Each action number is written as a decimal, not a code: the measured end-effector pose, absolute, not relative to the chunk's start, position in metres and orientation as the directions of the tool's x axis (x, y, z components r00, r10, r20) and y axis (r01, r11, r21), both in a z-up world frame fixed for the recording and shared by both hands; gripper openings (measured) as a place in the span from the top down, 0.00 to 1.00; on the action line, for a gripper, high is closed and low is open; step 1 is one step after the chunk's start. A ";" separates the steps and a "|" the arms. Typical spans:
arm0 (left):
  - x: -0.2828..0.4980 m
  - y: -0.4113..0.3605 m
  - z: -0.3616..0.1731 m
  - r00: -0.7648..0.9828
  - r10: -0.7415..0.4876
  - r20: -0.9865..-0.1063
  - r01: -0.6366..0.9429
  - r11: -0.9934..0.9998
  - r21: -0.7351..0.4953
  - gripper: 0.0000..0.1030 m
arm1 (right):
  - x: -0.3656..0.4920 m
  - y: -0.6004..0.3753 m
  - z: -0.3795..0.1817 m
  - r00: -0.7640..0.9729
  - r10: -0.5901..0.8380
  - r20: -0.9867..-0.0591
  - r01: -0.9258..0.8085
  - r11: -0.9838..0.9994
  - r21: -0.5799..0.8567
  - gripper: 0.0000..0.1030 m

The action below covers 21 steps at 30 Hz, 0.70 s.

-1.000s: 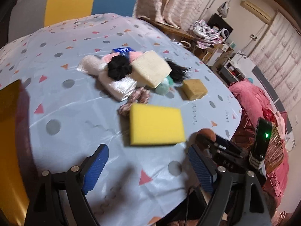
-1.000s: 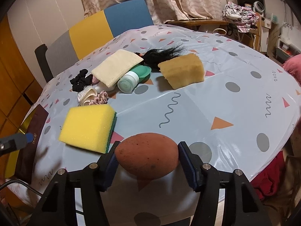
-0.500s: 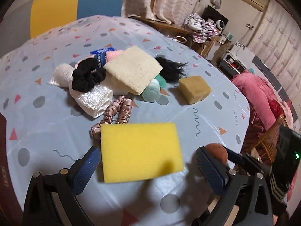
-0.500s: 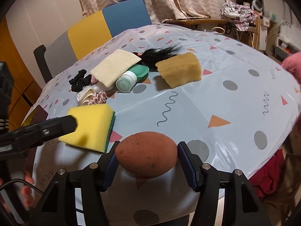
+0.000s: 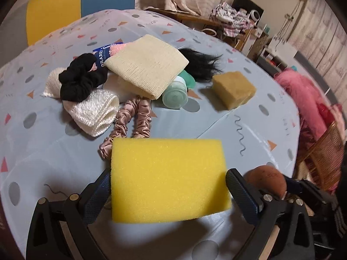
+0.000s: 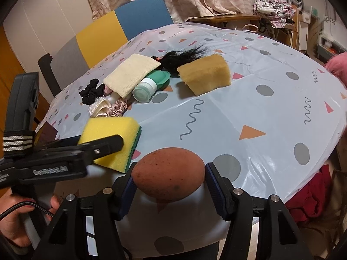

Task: Organize rigid objects
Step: 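Grasp the yellow-green sponge with the left gripper and lift it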

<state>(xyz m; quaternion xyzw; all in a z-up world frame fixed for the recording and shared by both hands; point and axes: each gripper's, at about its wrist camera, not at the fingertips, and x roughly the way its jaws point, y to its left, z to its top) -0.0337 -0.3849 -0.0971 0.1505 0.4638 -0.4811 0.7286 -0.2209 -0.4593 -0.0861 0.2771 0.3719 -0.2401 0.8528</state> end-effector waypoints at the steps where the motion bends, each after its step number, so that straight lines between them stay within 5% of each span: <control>1: -0.033 -0.383 -0.097 0.100 -0.572 -0.814 0.839 0.488 -0.240 0.04 | -0.220 -0.459 -0.087 0.606 -0.203 -0.769 0.615 0.733 0.291 0.40; 5: -0.025 -0.364 -0.097 0.055 -0.619 -0.783 0.814 0.482 -0.324 0.30 | -0.219 -0.457 -0.088 0.600 -0.206 -0.773 0.616 0.735 0.283 0.39; 12: -0.027 -0.343 -0.096 0.002 -0.646 -0.763 0.794 0.465 -0.392 0.48 | -0.217 -0.455 -0.088 0.588 -0.214 -0.780 0.620 0.738 0.265 0.39; 21: -0.048 -0.309 -0.082 0.053 -0.648 -0.760 0.826 0.456 -0.332 0.45 | -0.217 -0.454 -0.088 0.583 -0.213 -0.784 0.624 0.736 0.263 0.39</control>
